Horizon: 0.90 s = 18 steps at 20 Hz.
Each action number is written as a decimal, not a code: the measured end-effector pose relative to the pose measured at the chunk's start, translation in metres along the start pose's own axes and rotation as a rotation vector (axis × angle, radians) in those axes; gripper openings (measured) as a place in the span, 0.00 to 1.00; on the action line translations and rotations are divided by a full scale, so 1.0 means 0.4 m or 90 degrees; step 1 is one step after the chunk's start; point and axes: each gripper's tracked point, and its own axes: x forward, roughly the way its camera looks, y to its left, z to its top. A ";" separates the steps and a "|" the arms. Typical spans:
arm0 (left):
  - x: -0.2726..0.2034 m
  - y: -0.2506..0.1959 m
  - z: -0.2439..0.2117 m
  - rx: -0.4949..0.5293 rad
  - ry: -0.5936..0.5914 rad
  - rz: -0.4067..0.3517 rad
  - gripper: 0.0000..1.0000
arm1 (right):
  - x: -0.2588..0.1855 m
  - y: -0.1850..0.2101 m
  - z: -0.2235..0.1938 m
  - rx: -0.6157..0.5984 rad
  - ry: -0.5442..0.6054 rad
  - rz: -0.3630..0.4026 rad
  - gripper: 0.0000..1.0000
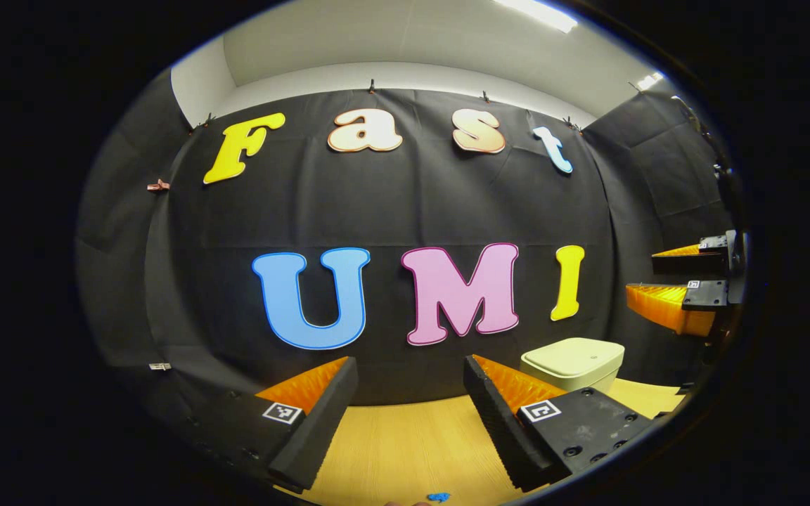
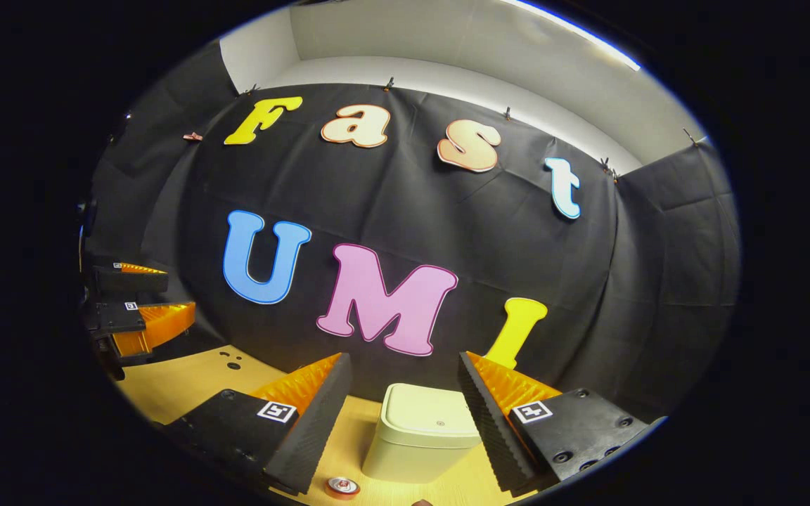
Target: Press the lid of the desktop garbage bin to open it, pick up the crumpled paper on the desktop and throw it into the bin, then pick up the pop can on the desktop and drop it into the bin, and finally close the garbage bin lid.
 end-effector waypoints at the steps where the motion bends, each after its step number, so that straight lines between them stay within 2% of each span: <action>1: 0.003 -0.004 0.003 0.000 -0.001 0.000 0.97 | 0.005 -0.001 -0.004 0.006 0.005 0.002 0.96; 2: 0.010 -0.009 0.000 0.000 0.001 0.000 0.97 | 0.012 -0.002 -0.010 0.015 0.011 0.005 0.95; 5: 0.020 -0.016 -0.005 0.002 0.006 -0.004 0.97 | 0.031 -0.017 -0.022 0.033 0.026 0.003 0.80; 6: 0.020 -0.017 -0.005 0.001 0.005 -0.003 0.97 | 0.039 -0.027 -0.034 0.028 0.036 -0.002 0.78; 7: 0.023 -0.016 -0.005 0.001 0.006 -0.002 0.97 | 0.051 -0.037 -0.046 0.021 0.049 -0.006 0.67; 8: 0.024 -0.014 -0.013 0.001 0.008 0.000 0.97 | 0.061 -0.046 -0.061 0.016 0.064 -0.007 0.64; 9: 0.028 -0.012 -0.014 0.000 0.010 0.000 0.97 | 0.072 -0.052 -0.075 0.016 0.080 -0.007 0.47; 10: 0.027 -0.012 -0.020 -0.002 0.011 0.001 0.97 | 0.085 -0.055 -0.086 0.021 0.092 0.000 0.46; 11: 0.027 -0.009 -0.020 -0.003 0.013 0.002 0.97 | 0.095 -0.056 -0.102 0.031 0.109 0.007 0.35; 12: 0.029 -0.007 -0.028 -0.004 0.014 0.004 0.97 | 0.108 -0.055 -0.121 0.044 0.130 0.018 0.33; 13: 0.030 -0.002 -0.030 -0.005 0.016 0.008 0.97 | 0.117 -0.048 -0.143 0.064 0.155 0.034 0.22; 14: 0.028 0.002 -0.038 -0.006 0.019 0.013 0.97 | 0.127 -0.045 -0.168 0.082 0.181 0.047 0.19; 17: 0.025 0.009 -0.043 -0.013 0.022 0.024 0.97 | 0.177 -0.103 -0.240 0.090 0.228 0.018 0.16; 18: 0.023 0.009 -0.048 -0.014 0.022 0.027 0.97 | 0.189 -0.127 -0.266 0.097 0.240 0.010 0.06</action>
